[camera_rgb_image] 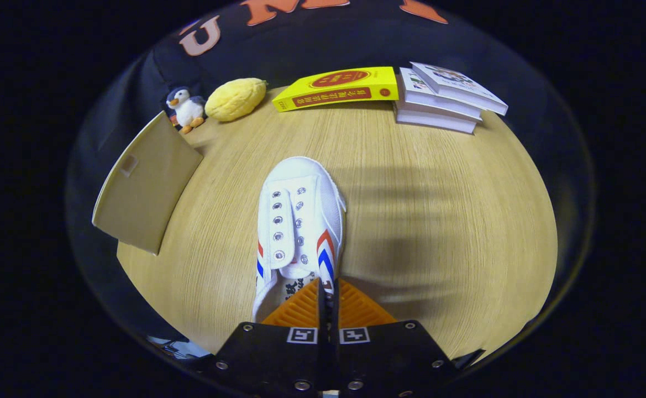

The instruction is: Open the storage box then place both shoes into the box .Put the left shoe in first, then the right shoe, with the right side of both shoes facing outward in a uniform manner.

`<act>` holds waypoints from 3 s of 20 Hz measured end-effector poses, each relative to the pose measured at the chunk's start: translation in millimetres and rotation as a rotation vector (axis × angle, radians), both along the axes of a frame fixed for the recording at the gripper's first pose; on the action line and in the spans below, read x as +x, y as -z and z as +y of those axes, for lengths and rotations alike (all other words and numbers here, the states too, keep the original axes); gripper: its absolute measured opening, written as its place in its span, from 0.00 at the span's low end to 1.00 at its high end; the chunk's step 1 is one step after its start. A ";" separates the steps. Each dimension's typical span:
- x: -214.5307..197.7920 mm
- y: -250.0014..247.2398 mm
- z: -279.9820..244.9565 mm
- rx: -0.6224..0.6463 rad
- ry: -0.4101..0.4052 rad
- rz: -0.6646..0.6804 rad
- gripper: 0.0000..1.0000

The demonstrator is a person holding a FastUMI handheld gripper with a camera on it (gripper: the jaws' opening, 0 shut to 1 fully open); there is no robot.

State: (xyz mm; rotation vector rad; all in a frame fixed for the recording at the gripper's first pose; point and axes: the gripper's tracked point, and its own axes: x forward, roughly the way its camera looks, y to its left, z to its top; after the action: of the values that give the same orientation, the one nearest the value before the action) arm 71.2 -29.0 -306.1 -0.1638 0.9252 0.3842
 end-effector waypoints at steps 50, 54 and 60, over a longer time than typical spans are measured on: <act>-48.8 -35.5 99.5 0.191 0.092 -0.149 0.00; -51.0 -27.3 94.6 0.072 0.100 -0.145 0.00; -54.5 -15.5 78.0 -0.074 0.110 -0.120 0.01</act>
State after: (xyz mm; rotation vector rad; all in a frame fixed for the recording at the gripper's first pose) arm 16.6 49.0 -290.6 -0.2006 0.8269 0.2360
